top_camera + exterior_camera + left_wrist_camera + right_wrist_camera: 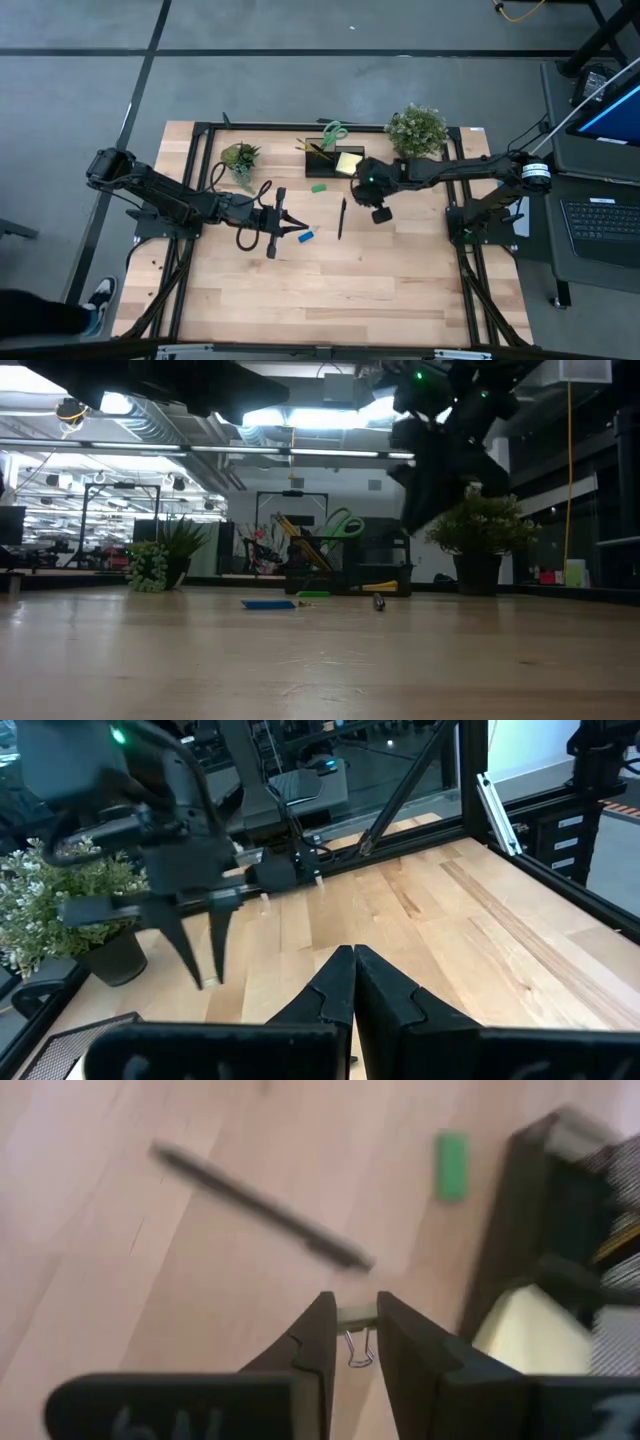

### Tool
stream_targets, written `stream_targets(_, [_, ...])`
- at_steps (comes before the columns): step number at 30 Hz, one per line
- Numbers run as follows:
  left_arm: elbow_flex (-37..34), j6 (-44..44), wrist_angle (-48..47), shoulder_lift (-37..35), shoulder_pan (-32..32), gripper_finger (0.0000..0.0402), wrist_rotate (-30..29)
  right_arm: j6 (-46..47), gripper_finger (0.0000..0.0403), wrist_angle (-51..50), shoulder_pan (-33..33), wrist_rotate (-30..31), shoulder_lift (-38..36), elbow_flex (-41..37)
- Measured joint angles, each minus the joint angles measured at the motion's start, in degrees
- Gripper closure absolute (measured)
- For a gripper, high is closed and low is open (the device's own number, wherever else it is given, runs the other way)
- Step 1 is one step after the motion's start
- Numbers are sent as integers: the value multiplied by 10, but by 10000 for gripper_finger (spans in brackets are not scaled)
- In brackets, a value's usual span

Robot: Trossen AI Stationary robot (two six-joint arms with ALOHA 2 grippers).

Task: Pick and place office supplies into organizer
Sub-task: Put the binding clip into the black desk organizer

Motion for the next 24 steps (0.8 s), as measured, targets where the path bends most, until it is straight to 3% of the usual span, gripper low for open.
stream_targets(15, [0, 0, 0, 0, 0, 400, 0, 0, 332, 190, -64, -2, 0, 13])
stream_targets(24, [0, -6, 4, 0, 0, 400, 1, 2, 340, 298, -85, -35, 74, 13])
